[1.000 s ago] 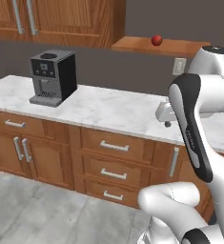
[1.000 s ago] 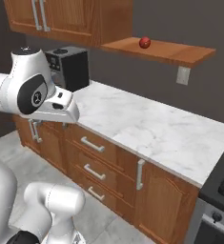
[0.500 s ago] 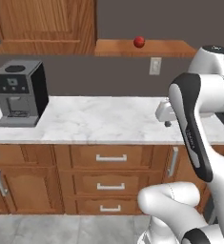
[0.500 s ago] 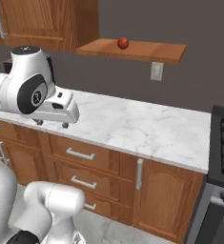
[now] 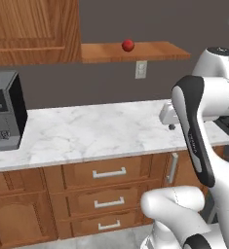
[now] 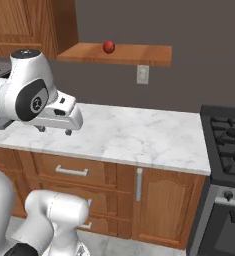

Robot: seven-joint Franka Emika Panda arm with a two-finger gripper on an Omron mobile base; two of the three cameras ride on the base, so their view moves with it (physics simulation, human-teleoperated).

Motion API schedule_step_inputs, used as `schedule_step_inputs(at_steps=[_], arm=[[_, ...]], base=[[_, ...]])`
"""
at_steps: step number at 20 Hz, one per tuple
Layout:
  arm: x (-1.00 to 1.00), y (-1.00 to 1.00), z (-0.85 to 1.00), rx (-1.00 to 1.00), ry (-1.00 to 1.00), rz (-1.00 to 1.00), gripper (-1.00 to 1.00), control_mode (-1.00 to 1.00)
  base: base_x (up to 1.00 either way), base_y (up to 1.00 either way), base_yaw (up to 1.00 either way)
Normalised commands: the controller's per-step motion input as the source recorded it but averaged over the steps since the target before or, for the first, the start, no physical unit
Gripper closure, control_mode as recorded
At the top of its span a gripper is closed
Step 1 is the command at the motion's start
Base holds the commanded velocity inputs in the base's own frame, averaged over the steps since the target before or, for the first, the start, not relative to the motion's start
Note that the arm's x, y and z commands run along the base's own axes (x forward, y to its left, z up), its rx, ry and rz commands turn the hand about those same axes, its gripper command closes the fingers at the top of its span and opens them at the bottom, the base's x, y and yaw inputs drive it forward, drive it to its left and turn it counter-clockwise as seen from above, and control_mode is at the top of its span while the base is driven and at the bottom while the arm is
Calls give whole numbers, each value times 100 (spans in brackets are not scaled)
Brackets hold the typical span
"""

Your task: Pick the onions from the cabinet and place them in one bowl. Pick the avocado from the sink and place it in the other bowl.

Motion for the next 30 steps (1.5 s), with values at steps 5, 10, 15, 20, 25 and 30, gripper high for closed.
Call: schedule_step_inputs(at_steps=[5, 10, 15, 20, 25, 30], arm=[[0, 0, 0, 0, 0, 0, -100, 100], [0, 0, 0, 0, 0, 0, -100, 100], [0, 0, 0, 0, 0, 0, -100, 100], [0, 0, 0, 0, 0, 0, -100, 100], [0, 0, 0, 0, 0, 1, -100, -100], [-10, 0, 14, 0, -6, 6, -100, -100]], base=[[52, 0, -11], [46, 0, 2], [54, 3, 0], [30, 13, 0], [9, 16, 0], [0, 0, 0]])
